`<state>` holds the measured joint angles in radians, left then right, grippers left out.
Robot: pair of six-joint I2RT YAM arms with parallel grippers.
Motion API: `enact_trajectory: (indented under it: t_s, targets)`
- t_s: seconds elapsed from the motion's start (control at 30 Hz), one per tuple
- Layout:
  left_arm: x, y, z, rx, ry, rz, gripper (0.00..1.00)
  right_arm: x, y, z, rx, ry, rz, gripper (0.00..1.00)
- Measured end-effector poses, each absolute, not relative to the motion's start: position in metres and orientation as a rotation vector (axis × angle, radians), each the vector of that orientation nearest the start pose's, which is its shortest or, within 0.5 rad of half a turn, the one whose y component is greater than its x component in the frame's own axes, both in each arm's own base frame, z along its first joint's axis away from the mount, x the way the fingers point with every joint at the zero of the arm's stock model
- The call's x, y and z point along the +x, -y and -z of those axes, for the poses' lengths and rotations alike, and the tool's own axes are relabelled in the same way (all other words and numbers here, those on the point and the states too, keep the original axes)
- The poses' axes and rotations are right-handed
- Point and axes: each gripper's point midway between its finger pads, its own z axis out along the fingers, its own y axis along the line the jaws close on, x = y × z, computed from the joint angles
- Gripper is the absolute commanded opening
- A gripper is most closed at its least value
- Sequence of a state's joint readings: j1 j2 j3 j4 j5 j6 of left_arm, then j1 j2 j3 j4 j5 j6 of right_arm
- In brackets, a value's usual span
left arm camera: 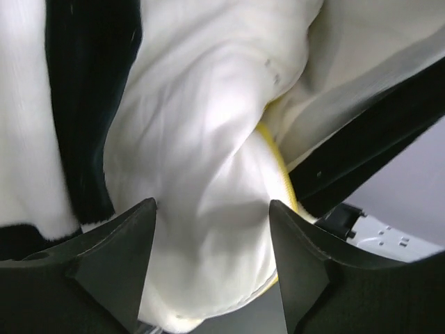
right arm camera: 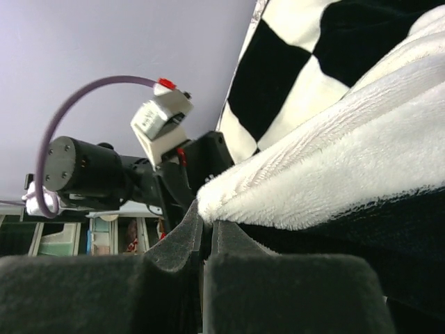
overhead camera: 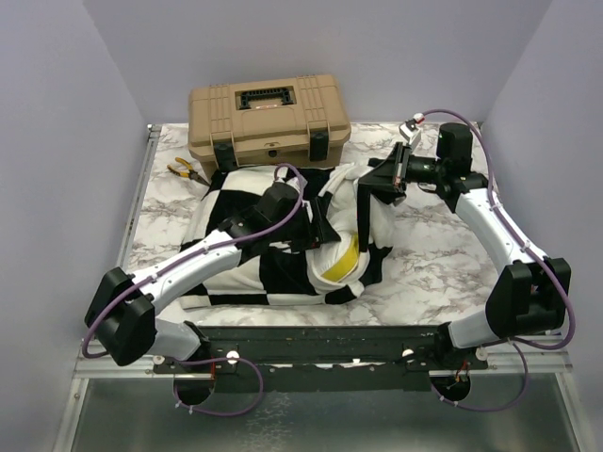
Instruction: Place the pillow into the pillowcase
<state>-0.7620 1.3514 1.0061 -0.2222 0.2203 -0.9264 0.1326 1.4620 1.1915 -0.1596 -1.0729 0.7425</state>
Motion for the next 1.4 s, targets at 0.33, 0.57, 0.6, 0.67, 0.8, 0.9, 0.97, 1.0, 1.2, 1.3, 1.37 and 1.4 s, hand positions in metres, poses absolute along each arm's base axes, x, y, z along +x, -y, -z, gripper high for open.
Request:
enact_trajectory:
  t_s: [0.33, 0.57, 0.6, 0.67, 0.8, 0.9, 0.97, 1.0, 1.2, 1.3, 1.37, 1.4]
  targets:
    - [0.218, 0.360, -0.159, 0.022, -2.516, 1.171, 0.23, 0.326, -0.213, -0.284, -0.085, -2.140, -1.618, 0.00]
    - [0.258, 0.412, -0.104, -0.025, -2.558, 1.162, 0.00, 0.322, -0.212, -0.296, 0.073, -2.154, -1.686, 0.00]
    - [0.268, 0.423, -0.102, -0.031, -2.543, 1.170, 0.00, 0.321, -0.212, -0.300, 0.108, -2.150, -1.696, 0.00]
    - [0.284, 0.442, -0.105, -0.036, -2.503, 1.190, 0.00, 0.321, -0.211, -0.309, 0.153, -2.137, -1.702, 0.00]
    - [0.310, 0.467, -0.110, -0.062, -2.428, 1.213, 0.00, 0.323, -0.204, -0.330, 0.247, -2.076, -1.678, 0.00]
    - [0.319, 0.475, -0.106, -0.091, -2.398, 1.211, 0.00, 0.325, -0.201, -0.339, 0.289, -2.042, -1.661, 0.00]
    - [0.319, 0.475, -0.100, -0.105, -2.393, 1.194, 0.00, 0.327, -0.200, -0.339, 0.309, -2.043, -1.642, 0.02]
    - [0.319, 0.473, -0.099, -0.107, -2.390, 1.188, 0.00, 0.328, -0.199, -0.337, 0.316, -2.054, -1.627, 0.11]
    - [0.302, 0.448, -0.101, -0.126, -2.379, 1.140, 0.23, 0.344, -0.190, -0.349, 0.173, -2.074, -1.370, 0.79]
    - [0.292, 0.431, -0.103, -0.155, -2.384, 1.112, 0.42, 0.353, -0.173, -0.350, 0.079, -2.061, -1.124, 0.88]
    - [0.287, 0.423, -0.103, -0.173, -2.396, 1.105, 0.46, 0.357, -0.155, -0.331, 0.069, -2.100, -0.934, 0.90]
    - [0.284, 0.420, -0.104, -0.176, -2.402, 1.099, 0.47, 0.357, -0.147, -0.321, 0.070, -2.123, -0.865, 0.90]
